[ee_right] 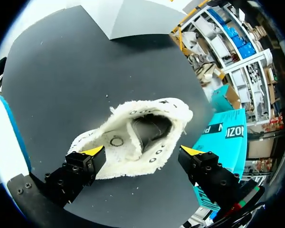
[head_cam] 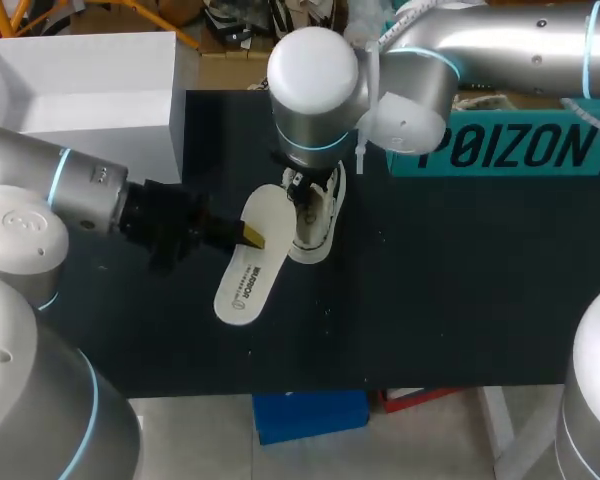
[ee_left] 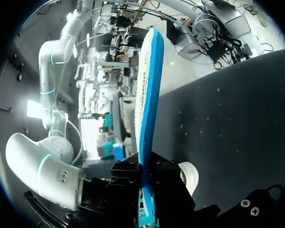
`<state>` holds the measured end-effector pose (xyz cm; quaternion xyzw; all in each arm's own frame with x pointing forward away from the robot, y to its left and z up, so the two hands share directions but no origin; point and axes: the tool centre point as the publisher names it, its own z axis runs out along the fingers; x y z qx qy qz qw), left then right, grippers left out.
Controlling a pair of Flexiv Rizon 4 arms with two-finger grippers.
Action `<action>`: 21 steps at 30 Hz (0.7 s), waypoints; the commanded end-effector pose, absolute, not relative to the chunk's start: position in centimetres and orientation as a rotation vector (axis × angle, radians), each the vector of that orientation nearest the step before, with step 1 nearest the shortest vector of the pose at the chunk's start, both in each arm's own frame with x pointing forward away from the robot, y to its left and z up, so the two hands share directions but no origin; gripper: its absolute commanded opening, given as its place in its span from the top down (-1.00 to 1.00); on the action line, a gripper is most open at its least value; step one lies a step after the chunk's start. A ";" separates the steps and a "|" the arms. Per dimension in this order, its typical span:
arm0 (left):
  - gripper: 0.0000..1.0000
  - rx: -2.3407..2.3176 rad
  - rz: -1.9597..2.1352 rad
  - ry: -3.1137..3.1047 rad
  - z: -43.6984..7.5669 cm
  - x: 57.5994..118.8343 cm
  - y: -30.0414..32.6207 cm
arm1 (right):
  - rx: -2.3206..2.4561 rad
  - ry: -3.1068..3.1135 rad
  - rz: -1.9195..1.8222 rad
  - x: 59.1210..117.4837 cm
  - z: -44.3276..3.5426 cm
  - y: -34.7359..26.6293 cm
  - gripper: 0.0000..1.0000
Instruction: Take the shoe out of the shoebox, open the shoe tongue, remove and reinsert the insole, then place the shoe into the shoebox
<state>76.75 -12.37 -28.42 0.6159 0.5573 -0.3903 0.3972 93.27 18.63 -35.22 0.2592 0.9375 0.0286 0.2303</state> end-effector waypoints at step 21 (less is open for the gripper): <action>1.00 1.584 -0.927 1.445 -28.1 77.5 -12.9 | 0.744 2.477 -0.017 94.8 -38.2 18.8 0.04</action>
